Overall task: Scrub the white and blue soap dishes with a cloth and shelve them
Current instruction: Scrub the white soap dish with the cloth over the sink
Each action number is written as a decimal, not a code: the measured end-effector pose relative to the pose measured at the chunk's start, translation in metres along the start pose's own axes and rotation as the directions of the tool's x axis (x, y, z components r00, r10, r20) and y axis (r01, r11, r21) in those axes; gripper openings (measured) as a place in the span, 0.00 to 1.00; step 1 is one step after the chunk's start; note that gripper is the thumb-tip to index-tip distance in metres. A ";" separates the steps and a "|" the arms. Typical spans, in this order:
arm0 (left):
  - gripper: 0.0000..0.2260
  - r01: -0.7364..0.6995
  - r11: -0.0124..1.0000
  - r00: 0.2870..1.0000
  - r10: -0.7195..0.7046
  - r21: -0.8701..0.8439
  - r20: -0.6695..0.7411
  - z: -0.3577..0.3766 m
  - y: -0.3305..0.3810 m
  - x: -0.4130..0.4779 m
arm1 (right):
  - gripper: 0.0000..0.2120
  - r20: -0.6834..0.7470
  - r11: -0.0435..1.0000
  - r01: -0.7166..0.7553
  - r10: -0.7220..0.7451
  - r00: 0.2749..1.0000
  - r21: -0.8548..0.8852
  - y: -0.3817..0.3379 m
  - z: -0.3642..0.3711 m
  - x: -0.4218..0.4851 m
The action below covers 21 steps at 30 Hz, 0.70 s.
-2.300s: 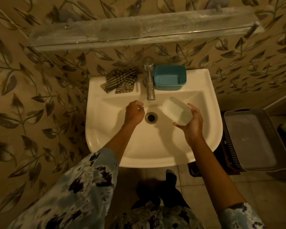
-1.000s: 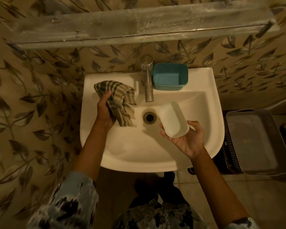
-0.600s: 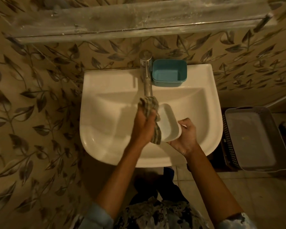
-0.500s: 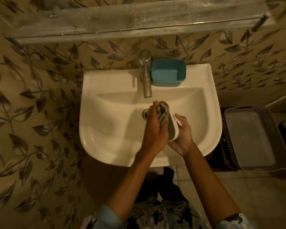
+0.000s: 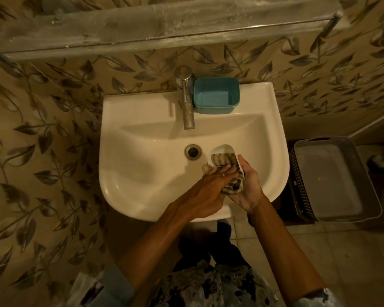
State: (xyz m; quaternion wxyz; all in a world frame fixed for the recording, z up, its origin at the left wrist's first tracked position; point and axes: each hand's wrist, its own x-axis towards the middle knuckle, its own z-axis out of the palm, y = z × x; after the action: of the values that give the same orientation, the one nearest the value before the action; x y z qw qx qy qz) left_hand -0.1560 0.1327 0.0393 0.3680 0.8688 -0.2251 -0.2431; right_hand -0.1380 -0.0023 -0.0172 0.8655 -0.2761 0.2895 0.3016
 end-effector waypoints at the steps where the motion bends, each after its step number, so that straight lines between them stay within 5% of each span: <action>1: 0.31 -0.035 0.997 0.999 0.033 0.062 0.043 -0.004 -0.003 0.002 | 0.30 -0.007 1.000 0.000 0.000 1.000 -0.002 0.000 0.000 -0.001; 7: 0.34 -0.189 0.836 0.981 0.143 0.516 0.129 -0.016 -0.017 0.027 | 0.25 -0.037 0.999 0.028 -0.027 0.999 0.021 -0.004 0.003 0.001; 11: 0.33 -0.132 0.645 0.991 0.074 0.752 0.109 -0.022 -0.022 0.037 | 0.23 -0.037 1.000 0.008 -0.007 0.999 0.029 0.000 0.005 0.000; 14: 0.32 -0.080 0.610 0.997 0.054 0.788 0.059 -0.019 -0.021 0.034 | 0.24 -0.036 0.999 0.027 -0.027 0.999 -0.018 -0.005 0.004 -0.003; 21: 0.32 0.101 0.707 0.989 -0.147 0.700 0.006 -0.002 -0.016 0.023 | 0.23 -0.064 0.986 0.051 -0.061 0.996 -0.158 -0.006 0.004 0.000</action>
State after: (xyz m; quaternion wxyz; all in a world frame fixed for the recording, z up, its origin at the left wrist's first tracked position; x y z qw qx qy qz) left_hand -0.1333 0.1311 0.0229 -0.0105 0.9485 -0.2526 -0.1910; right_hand -0.1325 -0.0035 -0.0125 0.8389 -0.3613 0.2866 0.2892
